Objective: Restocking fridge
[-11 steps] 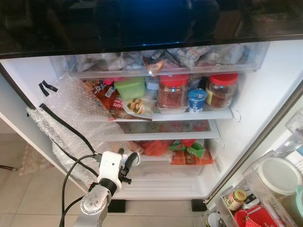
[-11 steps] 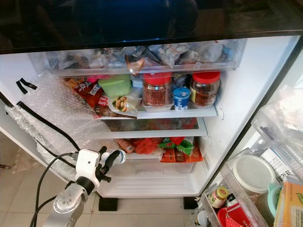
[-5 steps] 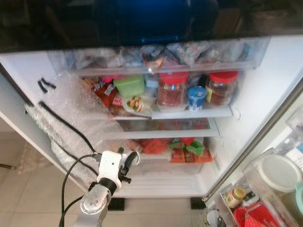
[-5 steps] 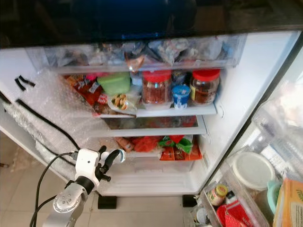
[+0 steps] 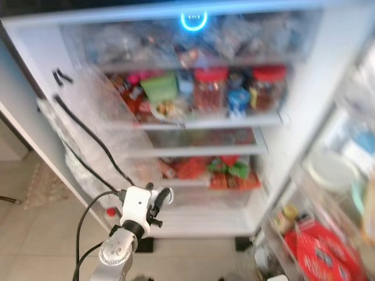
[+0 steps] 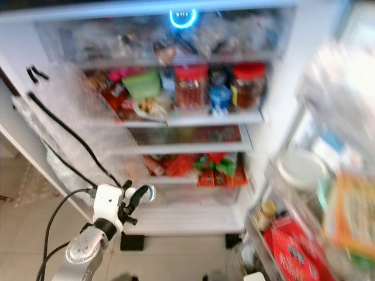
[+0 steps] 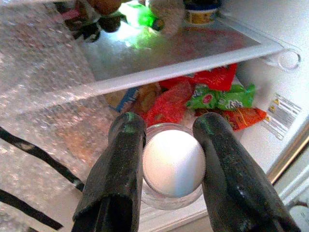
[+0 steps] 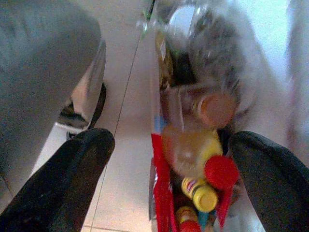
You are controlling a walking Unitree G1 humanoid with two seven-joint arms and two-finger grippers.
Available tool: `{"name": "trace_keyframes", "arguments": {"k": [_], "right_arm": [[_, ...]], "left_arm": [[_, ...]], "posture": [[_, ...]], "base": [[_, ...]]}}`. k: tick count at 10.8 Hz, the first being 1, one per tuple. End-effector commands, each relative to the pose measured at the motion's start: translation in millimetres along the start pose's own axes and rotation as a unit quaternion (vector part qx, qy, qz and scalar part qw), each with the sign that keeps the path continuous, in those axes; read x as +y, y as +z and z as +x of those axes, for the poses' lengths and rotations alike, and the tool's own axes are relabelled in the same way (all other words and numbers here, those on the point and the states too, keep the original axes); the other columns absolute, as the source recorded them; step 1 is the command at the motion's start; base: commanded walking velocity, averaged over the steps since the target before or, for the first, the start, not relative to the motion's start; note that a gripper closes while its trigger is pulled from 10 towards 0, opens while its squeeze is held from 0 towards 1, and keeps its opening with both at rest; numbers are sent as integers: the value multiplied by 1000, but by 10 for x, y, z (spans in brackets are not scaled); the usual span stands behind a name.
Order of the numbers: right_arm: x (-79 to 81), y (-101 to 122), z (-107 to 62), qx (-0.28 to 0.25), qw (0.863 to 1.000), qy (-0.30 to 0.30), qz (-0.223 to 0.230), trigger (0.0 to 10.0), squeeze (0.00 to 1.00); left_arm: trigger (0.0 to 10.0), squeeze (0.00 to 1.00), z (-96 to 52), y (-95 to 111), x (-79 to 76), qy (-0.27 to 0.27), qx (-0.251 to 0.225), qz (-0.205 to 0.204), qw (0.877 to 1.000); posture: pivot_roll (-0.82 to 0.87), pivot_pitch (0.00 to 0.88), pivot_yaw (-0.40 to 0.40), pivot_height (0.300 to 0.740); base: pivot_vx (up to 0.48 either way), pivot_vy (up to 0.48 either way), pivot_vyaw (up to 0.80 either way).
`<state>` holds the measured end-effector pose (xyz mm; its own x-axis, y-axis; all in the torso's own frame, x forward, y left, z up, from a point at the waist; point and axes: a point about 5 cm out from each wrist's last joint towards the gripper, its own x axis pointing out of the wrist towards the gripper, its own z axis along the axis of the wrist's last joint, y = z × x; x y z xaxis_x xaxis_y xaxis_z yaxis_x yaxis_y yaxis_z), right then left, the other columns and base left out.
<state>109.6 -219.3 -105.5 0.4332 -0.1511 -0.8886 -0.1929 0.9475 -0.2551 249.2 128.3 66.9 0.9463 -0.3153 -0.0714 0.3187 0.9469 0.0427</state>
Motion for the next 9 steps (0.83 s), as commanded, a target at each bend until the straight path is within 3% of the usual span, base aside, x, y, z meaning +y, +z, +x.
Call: {"name": "trace_keyframes", "arguments": {"k": [1, 9], "right_arm": [[171, -59, -15, 11, 999, 30, -7, 10000, 0], [161, -83, -17, 20, 999, 29, -7, 10000, 0]], "left_arm": [[10000, 0, 20, 53, 20, 3, -13, 5, 1000], [10000, 0, 98, 152, -6, -6, -28, 4, 1000]], "posture": [[-114, 42, 63, 650], [-112, 63, 60, 650]], "base": [[0, 0, 0], [0, 0, 0]]}}
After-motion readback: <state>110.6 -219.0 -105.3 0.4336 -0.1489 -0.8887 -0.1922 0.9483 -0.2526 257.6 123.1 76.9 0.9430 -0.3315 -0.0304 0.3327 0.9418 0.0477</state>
